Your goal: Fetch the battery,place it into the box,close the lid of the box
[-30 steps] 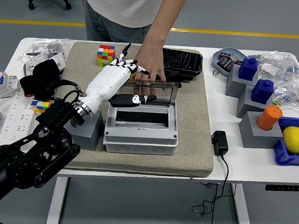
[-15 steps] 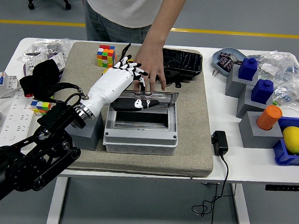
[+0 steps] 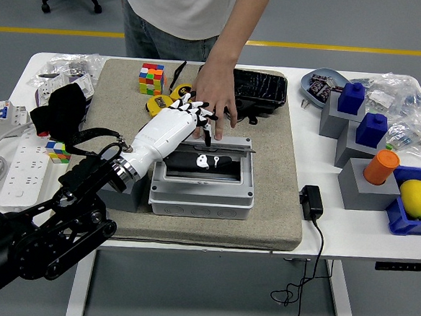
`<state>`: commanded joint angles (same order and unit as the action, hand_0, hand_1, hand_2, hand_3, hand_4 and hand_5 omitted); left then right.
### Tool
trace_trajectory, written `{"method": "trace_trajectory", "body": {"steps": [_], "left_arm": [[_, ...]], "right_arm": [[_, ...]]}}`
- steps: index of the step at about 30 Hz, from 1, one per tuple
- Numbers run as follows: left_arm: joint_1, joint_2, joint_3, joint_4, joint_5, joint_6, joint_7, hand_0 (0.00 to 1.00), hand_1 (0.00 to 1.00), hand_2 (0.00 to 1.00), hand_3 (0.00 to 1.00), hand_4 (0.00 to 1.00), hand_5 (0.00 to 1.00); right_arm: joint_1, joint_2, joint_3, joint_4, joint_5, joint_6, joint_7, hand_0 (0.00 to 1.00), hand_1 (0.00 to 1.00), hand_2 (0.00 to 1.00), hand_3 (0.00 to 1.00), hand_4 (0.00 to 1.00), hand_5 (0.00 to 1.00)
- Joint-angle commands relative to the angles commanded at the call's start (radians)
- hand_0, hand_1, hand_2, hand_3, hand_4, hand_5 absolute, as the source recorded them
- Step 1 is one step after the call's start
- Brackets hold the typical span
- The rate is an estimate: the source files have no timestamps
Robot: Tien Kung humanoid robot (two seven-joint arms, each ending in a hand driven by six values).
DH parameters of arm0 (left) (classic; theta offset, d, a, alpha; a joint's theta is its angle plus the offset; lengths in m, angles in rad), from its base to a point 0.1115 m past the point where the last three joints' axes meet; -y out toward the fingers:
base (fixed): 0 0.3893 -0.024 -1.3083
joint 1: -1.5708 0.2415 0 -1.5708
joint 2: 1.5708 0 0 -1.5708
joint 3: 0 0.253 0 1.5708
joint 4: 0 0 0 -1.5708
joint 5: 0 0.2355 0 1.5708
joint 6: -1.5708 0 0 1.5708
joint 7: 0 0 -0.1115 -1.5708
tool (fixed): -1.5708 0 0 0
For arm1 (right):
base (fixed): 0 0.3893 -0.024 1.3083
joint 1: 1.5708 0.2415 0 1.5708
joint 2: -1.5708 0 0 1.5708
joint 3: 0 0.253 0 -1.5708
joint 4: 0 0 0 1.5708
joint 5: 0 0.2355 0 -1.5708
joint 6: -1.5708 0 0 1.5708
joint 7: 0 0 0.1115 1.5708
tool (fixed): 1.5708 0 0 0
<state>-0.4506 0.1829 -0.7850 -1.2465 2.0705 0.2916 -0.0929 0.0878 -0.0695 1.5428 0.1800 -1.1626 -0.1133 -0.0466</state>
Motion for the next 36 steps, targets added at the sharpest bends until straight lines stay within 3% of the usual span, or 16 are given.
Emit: {"method": "trace_trajectory", "body": {"steps": [12, 18, 19, 24, 25, 30, 31, 36], "left_arm": [[0.010, 0.002, -0.004, -0.006, -0.001, -0.001, -0.001, 0.998, 0.912, 0.761, 0.275, 0.998, 0.998], [0.011, -0.002, -0.043, -0.021, 0.008, 0.006, -0.006, 0.998, 0.911, 0.761, 0.277, 0.998, 0.998], [0.013, -0.002, -0.048, -0.024, 0.010, 0.007, -0.006, 0.998, 0.907, 0.758, 0.331, 0.998, 0.998], [0.038, -0.009, -0.128, -0.069, 0.028, 0.019, -0.007, 0.998, 0.907, 0.758, 0.331, 0.998, 0.998], [0.043, -0.011, -0.144, -0.079, 0.030, 0.022, -0.007, 0.998, 0.906, 0.781, 0.644, 0.998, 0.998], [0.081, -0.026, -0.268, -0.135, 0.019, 0.018, -0.015, 0.998, 0.906, 0.781, 0.644, 0.998, 0.998], [0.091, -0.030, -0.293, -0.146, 0.003, 0.017, -0.019, 0.930, 0.907, 0.838, 0.797, 0.998, 0.998], [0.148, -0.052, -0.412, -0.186, -0.127, 0.012, -0.057, 0.930, 0.907, 0.838, 0.797, 0.998, 0.998]], "right_arm": [[0.000, 0.000, 0.004, 0.000, -0.002, 0.000, 0.000, 0.752, 0.672, 0.685, 0.729, 0.998, 0.998], [0.000, 0.000, 0.005, 0.000, -0.003, 0.000, 0.000, 0.753, 0.672, 0.685, 0.729, 0.998, 0.998], [0.000, 0.000, 0.005, 0.000, -0.003, 0.000, 0.000, 0.752, 0.671, 0.685, 0.730, 0.998, 0.998], [-0.001, 0.002, 0.006, 0.000, -0.007, 0.000, 0.000, 0.752, 0.671, 0.685, 0.730, 0.998, 0.998], [-0.001, 0.002, 0.006, 0.000, -0.007, 0.000, 0.000, 0.752, 0.671, 0.685, 0.730, 0.998, 0.998], [-0.004, 0.004, 0.005, 0.000, -0.008, 0.001, -0.001, 0.752, 0.671, 0.685, 0.730, 0.998, 0.998], [-0.004, 0.004, 0.005, 0.000, -0.009, 0.001, -0.001, 0.752, 0.671, 0.685, 0.730, 0.998, 0.998], [-0.005, 0.005, 0.004, 0.000, -0.010, 0.002, -0.003, 0.752, 0.671, 0.685, 0.730, 0.998, 0.998]]}}
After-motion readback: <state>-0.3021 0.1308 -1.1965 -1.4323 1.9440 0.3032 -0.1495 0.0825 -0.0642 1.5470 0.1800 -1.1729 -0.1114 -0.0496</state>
